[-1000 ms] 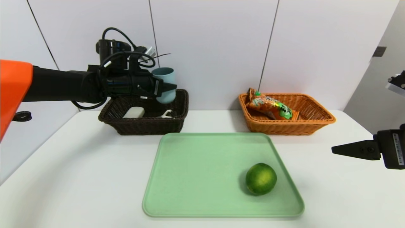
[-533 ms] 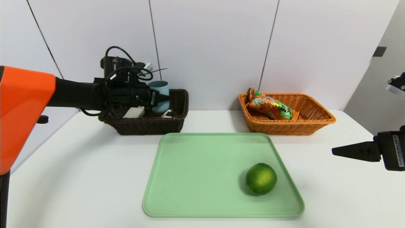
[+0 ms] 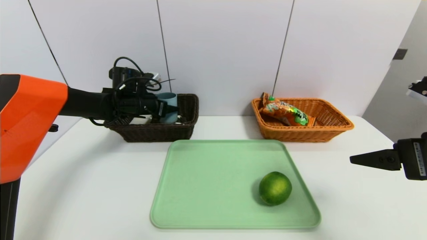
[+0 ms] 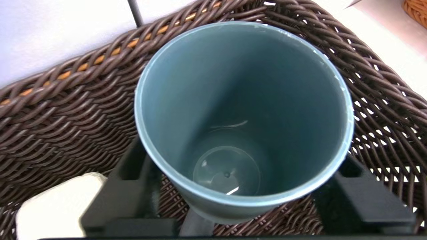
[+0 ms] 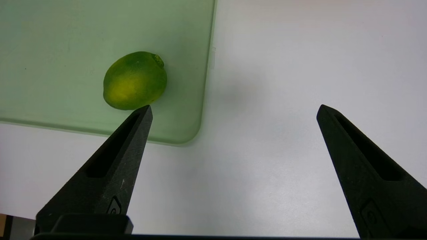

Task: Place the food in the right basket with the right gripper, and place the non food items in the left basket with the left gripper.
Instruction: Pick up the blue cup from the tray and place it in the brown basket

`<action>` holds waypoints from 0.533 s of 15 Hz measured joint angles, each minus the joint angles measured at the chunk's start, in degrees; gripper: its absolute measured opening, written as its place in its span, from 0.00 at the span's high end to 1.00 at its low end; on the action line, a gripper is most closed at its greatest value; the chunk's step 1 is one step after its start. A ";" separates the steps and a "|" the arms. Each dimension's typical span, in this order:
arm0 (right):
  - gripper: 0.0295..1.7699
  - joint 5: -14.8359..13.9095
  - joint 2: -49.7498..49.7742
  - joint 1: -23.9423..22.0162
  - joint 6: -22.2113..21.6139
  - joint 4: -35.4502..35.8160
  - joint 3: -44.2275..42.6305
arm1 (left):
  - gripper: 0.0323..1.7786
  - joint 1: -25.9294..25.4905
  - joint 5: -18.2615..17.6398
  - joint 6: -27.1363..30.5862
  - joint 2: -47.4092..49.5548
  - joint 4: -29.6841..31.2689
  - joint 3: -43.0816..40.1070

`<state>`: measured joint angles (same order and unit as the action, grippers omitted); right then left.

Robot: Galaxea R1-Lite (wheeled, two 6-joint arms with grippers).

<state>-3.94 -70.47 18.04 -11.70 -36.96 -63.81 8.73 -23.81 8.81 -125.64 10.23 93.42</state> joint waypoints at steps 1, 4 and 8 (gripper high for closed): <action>0.04 0.00 0.00 0.00 0.02 0.02 0.00 | 0.26 -0.07 0.05 -0.02 -0.02 -0.01 0.00; 0.04 0.04 -0.02 0.01 -0.01 0.02 -0.02 | 0.19 -0.11 0.02 -0.48 0.89 -0.10 -0.34; 0.04 0.06 0.11 -0.02 -0.30 0.00 0.17 | 0.13 -0.60 0.39 -1.10 6.14 -0.23 -2.12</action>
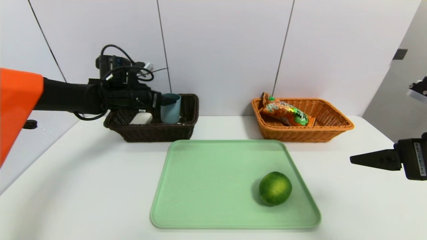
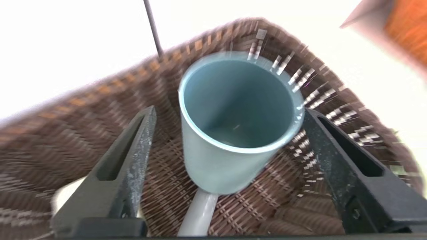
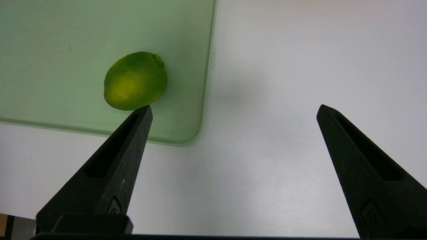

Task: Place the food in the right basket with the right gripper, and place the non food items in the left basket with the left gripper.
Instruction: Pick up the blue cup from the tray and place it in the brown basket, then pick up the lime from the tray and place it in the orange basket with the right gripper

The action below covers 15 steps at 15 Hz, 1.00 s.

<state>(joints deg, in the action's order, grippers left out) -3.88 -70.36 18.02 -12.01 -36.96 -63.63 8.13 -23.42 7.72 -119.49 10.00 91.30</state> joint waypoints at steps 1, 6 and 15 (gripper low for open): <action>0.04 0.05 0.07 0.00 -0.02 0.04 0.22 | 0.12 -0.12 0.05 0.02 1.80 -0.11 -0.63; 0.04 0.44 0.71 0.06 0.30 0.96 1.01 | 0.08 -0.45 0.13 -0.61 12.43 -2.65 -3.36; 0.04 0.96 -4.13 3.75 1.23 4.35 -0.45 | 0.06 2.95 2.86 -12.98 31.87 -20.22 -15.47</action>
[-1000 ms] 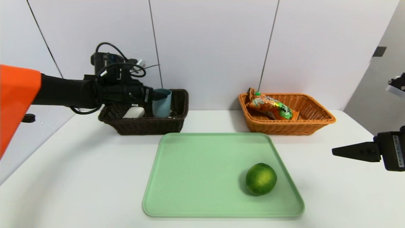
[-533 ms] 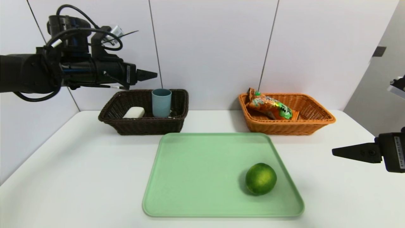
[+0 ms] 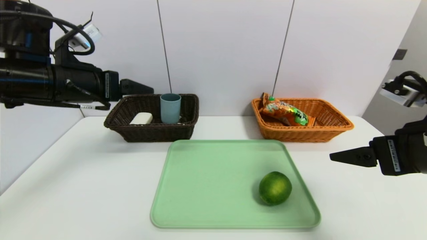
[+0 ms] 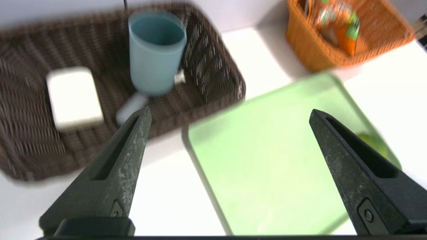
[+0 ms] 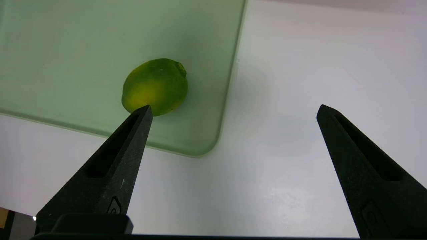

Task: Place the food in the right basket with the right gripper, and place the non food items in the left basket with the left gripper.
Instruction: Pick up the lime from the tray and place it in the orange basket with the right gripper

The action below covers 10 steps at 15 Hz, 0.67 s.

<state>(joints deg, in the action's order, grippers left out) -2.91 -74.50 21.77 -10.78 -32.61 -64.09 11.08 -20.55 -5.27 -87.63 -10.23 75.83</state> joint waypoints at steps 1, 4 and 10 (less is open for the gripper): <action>0.04 0.22 -1.44 0.85 -0.07 -0.05 -1.23 | 0.06 1.12 2.15 -0.10 1.71 -1.12 -2.57; 0.04 1.16 -6.42 4.02 -0.24 -0.46 -5.60 | 0.05 4.96 8.63 -0.18 6.45 -2.78 -10.07; 0.04 0.66 -15.49 10.72 -0.66 -0.68 -10.64 | 0.05 7.85 9.51 0.30 15.14 -3.11 -19.05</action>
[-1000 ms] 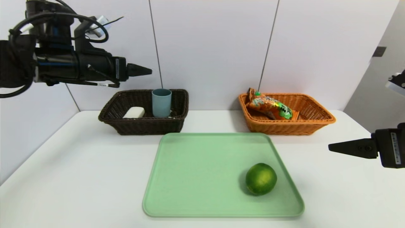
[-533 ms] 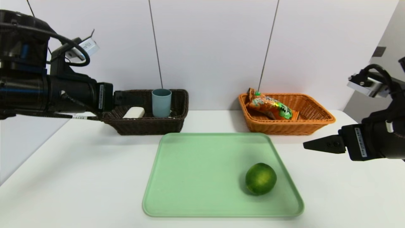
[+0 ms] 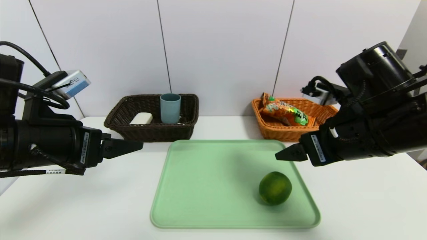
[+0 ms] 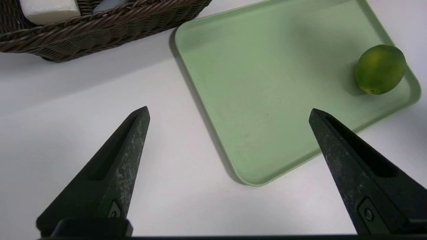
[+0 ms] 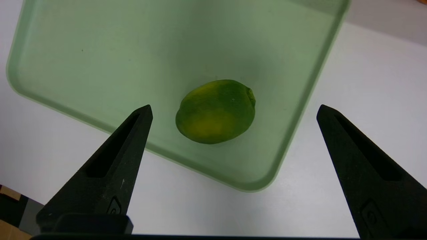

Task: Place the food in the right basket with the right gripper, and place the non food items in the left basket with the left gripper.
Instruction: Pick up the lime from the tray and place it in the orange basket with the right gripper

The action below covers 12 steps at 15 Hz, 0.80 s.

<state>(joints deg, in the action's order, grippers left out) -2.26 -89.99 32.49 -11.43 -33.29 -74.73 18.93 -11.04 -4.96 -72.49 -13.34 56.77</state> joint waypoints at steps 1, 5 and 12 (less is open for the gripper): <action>0.04 -0.06 -1.24 0.59 -0.05 0.00 -0.57 | 0.05 0.30 0.02 0.00 0.66 -0.09 -0.38; 0.04 -0.27 -6.10 2.51 -4.46 -1.54 -3.05 | 0.05 0.96 0.05 0.01 1.82 -0.38 -0.83; 0.04 -1.22 -8.90 3.58 -5.12 -2.36 -4.16 | 0.05 1.12 -0.04 0.09 1.21 -0.17 -1.01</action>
<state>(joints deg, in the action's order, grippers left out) -3.47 -98.89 36.07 -16.55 -35.66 -78.89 20.05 -11.08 -4.88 -71.28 -13.51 55.76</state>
